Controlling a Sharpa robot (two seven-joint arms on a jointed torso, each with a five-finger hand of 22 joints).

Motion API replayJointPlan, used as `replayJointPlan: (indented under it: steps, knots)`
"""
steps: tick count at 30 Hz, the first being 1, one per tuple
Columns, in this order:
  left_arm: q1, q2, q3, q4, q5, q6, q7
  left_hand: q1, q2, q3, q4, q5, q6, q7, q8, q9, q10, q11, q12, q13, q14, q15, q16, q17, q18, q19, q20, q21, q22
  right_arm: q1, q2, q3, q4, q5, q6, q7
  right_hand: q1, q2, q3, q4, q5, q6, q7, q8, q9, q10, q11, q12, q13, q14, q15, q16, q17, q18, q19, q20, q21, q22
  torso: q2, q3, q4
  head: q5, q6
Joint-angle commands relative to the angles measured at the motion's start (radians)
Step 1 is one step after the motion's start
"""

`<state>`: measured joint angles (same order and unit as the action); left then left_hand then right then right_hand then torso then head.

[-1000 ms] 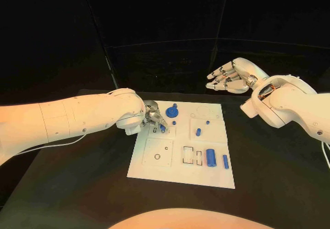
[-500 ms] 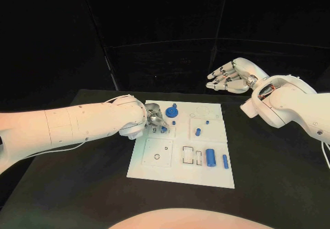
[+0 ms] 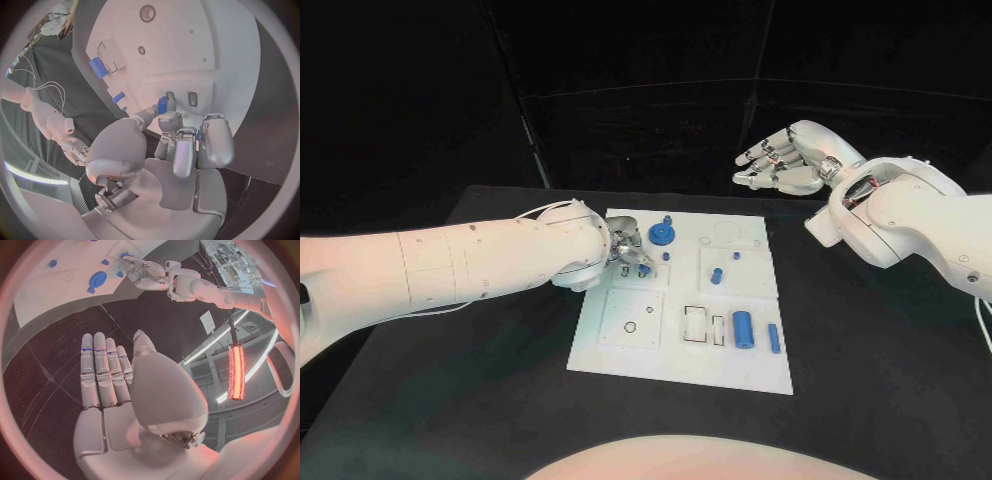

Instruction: Assemble the parts on the task board

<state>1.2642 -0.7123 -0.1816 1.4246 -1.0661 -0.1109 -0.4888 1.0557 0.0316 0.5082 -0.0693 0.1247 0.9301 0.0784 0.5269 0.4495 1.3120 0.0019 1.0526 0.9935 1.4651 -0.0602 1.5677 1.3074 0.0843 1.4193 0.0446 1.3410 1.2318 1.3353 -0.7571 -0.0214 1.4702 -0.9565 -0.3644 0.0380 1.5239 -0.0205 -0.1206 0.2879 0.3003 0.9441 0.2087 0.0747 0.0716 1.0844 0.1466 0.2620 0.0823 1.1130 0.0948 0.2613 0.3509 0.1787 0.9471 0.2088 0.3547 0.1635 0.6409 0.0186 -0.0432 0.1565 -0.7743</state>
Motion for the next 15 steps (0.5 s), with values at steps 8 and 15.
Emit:
replayJointPlan:
  steps: [8, 15]
  knots:
    - [0.000, -0.003, 0.000, 0.003, -0.024, 0.031, -0.022, 0.010, -0.002, 0.159, -0.151, 0.005, -0.004, -0.003, 0.005, 0.002, 0.009, -0.006, -0.005, -0.004, 0.106, -0.004, 0.003, 0.263, -0.010, 0.007, 0.002, 0.006, 0.000, 0.002, 0.001, 0.000, -0.002, 0.039, 0.028, 0.022, -0.007, 0.007, -0.010, -0.001, 0.005, 0.001, 0.007, 0.001, 0.001, -0.010, 0.001, 0.005, -0.002, -0.011, 0.002, -0.002, -0.002, 0.003, 0.006, 0.002, -0.009, -0.002, -0.001, 0.0006, -0.0002, 0.000, 0.003]
    - [0.000, -0.004, 0.000, 0.000, -0.024, 0.045, -0.025, 0.010, -0.002, 0.159, -0.151, 0.005, -0.004, -0.003, 0.005, 0.002, 0.009, -0.006, -0.005, -0.004, 0.106, -0.004, 0.003, 0.263, -0.010, 0.007, 0.002, 0.006, 0.000, 0.001, 0.001, 0.000, -0.002, 0.048, 0.036, 0.024, -0.007, 0.008, -0.010, -0.001, 0.006, 0.001, 0.007, 0.001, 0.001, -0.011, 0.001, 0.005, -0.002, -0.012, 0.003, -0.002, -0.003, 0.003, 0.006, 0.003, -0.010, -0.003, -0.001, 0.0005, -0.0008, 0.000, 0.003]
